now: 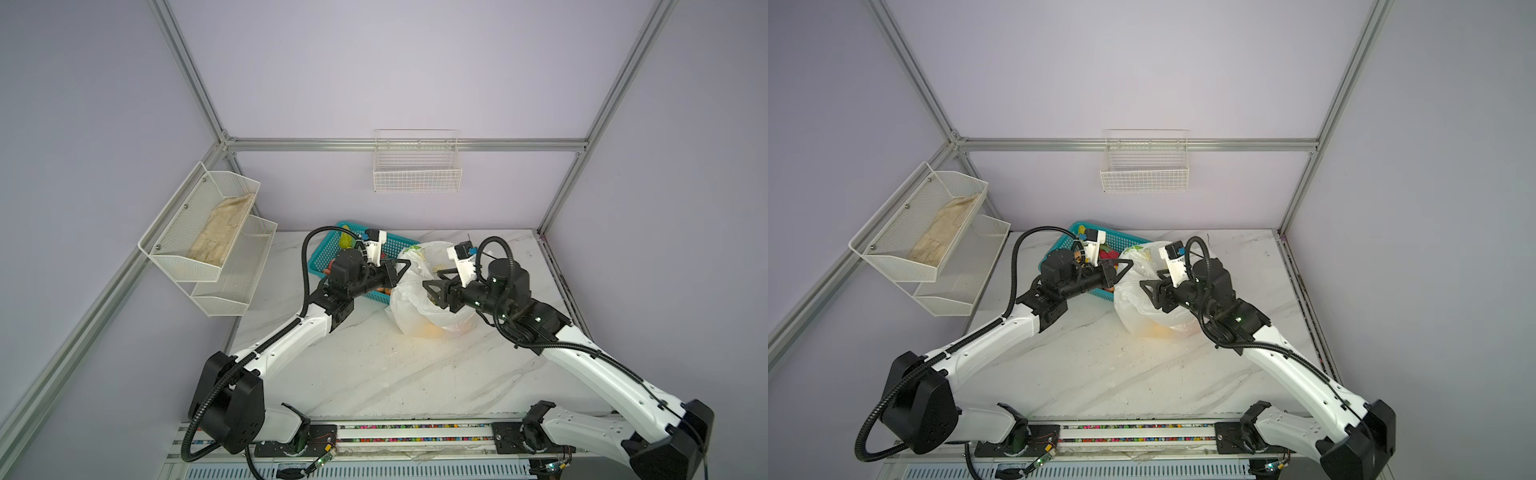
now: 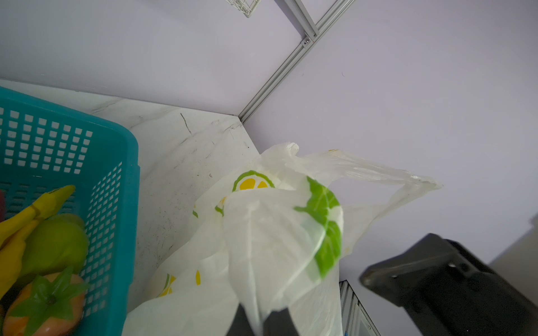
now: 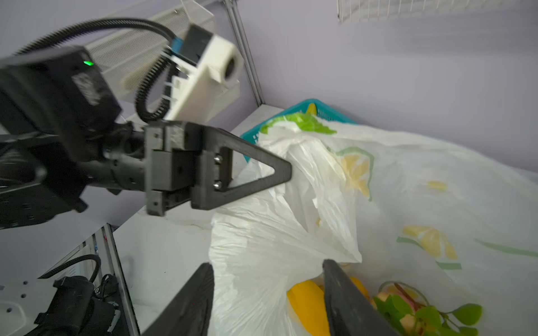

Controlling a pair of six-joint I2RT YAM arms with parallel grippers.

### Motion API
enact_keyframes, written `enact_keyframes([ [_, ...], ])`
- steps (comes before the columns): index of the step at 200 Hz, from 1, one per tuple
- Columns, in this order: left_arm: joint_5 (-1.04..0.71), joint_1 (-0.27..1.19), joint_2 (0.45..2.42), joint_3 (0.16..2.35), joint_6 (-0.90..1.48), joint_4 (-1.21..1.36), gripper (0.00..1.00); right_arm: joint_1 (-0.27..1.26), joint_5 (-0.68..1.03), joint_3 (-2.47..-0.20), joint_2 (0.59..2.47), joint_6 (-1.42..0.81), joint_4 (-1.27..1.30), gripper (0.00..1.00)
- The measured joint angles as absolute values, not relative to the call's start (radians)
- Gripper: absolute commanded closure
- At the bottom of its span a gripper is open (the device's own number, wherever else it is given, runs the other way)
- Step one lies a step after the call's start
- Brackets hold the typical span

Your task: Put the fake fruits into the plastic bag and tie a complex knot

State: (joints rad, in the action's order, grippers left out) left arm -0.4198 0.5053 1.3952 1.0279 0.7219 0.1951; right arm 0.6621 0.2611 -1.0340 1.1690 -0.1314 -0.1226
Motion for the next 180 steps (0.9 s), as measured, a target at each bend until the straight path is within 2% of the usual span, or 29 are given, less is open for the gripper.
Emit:
enact_keyframes([
  [39, -0.421, 0.505, 1.395, 1.028, 0.715, 0.194, 1.0, 0.604, 0.285, -1.026, 1.264, -0.163, -0.088, 0.44],
  [72, -0.421, 0.505, 1.395, 1.028, 0.707, 0.192, 1.0, 0.501, 0.417, -0.965, 1.312, -0.241, 0.023, 0.31],
  [95, -0.421, 0.505, 1.395, 1.028, 0.694, 0.192, 1.0, 0.491, 0.496, -0.937, 1.35, -0.303, 0.085, 0.27],
  [180, -0.421, 0.505, 1.394, 1.028, 0.687, 0.185, 1.0, 0.465, 0.675, -0.857, 1.424, -0.522, 0.368, 0.31],
])
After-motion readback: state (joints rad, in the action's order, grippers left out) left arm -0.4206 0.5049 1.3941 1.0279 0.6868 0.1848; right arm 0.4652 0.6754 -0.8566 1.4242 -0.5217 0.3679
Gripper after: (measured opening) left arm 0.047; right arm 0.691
